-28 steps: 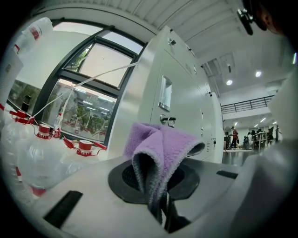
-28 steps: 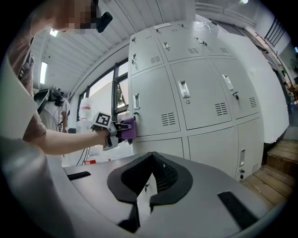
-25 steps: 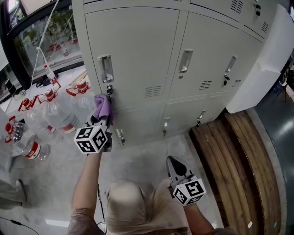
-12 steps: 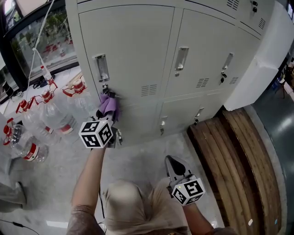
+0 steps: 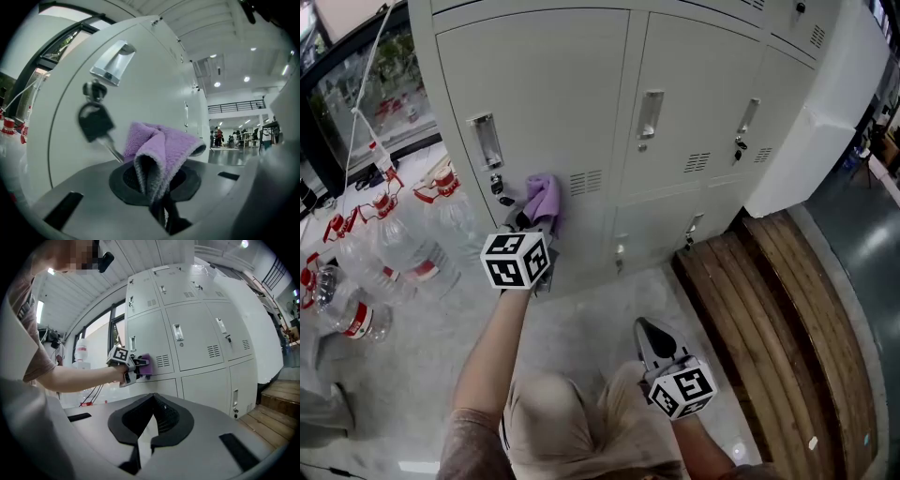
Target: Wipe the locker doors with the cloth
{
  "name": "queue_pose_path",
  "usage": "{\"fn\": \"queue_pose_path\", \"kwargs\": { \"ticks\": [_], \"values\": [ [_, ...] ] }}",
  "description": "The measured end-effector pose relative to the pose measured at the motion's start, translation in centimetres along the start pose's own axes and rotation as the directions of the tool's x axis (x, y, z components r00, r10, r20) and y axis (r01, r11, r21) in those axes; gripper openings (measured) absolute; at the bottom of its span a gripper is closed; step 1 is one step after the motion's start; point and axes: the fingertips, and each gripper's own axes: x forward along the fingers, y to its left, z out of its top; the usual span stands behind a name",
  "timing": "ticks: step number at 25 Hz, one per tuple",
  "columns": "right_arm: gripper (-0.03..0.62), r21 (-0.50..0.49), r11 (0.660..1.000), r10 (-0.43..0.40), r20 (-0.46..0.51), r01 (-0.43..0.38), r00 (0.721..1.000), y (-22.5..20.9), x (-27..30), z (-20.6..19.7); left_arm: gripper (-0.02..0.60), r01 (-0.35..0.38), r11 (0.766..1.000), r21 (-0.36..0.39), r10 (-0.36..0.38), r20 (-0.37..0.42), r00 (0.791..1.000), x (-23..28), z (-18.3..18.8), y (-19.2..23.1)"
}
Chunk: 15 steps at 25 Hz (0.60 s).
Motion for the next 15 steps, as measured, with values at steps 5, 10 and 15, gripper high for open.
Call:
{"fn": "queue_pose_path", "kwargs": {
  "ticks": [5, 10, 15],
  "values": [
    [-0.003, -0.002, 1.000, -0.017, 0.001, 0.017, 1.000, -0.5, -0.6, 0.0, 0.038, 0.038, 0.999, 0.031, -0.037, -0.021, 0.999, 2.3, -0.4, -2.4],
    [-0.003, -0.003, 0.999, -0.037, 0.001, 0.037, 0.999, -1.1, -1.1, 0.1, 0.038, 0.070, 0.997, 0.037, -0.069, -0.037, 0.997, 4.3, -1.2, -4.4],
    [-0.003, -0.002, 0.998, -0.063, -0.004, 0.063, 0.998, -1.9, -1.6, -0.2, 0.038, 0.109, 0.993, 0.039, -0.107, -0.060, 0.992, 6.2, -1.9, -6.4]
  ]
}}
